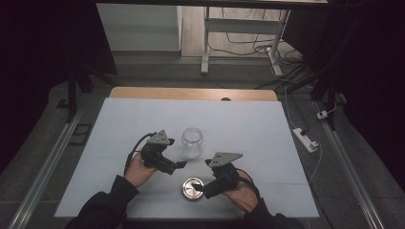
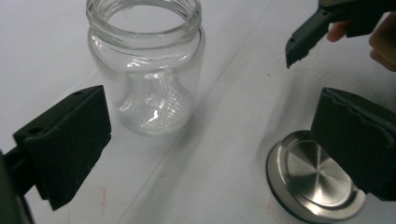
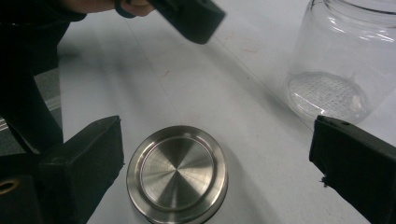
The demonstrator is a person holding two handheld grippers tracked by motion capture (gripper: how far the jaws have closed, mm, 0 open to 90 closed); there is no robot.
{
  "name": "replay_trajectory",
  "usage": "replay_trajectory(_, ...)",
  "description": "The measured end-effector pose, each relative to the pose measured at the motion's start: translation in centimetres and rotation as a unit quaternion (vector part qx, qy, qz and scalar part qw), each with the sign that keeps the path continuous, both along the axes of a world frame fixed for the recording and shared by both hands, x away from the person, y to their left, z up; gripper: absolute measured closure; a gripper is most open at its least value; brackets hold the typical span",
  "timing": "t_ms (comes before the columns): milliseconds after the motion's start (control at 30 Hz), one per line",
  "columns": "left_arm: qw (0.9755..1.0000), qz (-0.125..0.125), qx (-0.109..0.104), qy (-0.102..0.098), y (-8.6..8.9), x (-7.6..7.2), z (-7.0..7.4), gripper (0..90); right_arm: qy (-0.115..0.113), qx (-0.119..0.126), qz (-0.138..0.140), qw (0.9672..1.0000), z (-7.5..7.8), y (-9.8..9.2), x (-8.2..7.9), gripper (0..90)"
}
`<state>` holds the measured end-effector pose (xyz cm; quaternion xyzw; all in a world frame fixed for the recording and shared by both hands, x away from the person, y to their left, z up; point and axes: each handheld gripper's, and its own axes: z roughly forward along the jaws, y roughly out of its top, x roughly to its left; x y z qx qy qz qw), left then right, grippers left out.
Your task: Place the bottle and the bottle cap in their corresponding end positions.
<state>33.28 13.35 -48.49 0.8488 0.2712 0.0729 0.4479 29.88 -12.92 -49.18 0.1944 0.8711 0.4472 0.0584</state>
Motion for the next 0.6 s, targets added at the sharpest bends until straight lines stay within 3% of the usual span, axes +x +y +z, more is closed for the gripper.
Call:
replay_trajectory(333, 0.9998, -0.007, -0.018, 0.011, 0.9, -1.6, 0.2, 0.0, -0.009, 0.002, -0.01, 0.9999, 0.6, -0.8, -0.1, 0.5)
replay_trajectory(600, 0.9998, -0.01, -0.014, 0.013, 1.9, -3.3, 0.4, 0.0, -0.015, 0.0, -0.021, 0.9997, 0.8, -1.4, -0.3, 0.0)
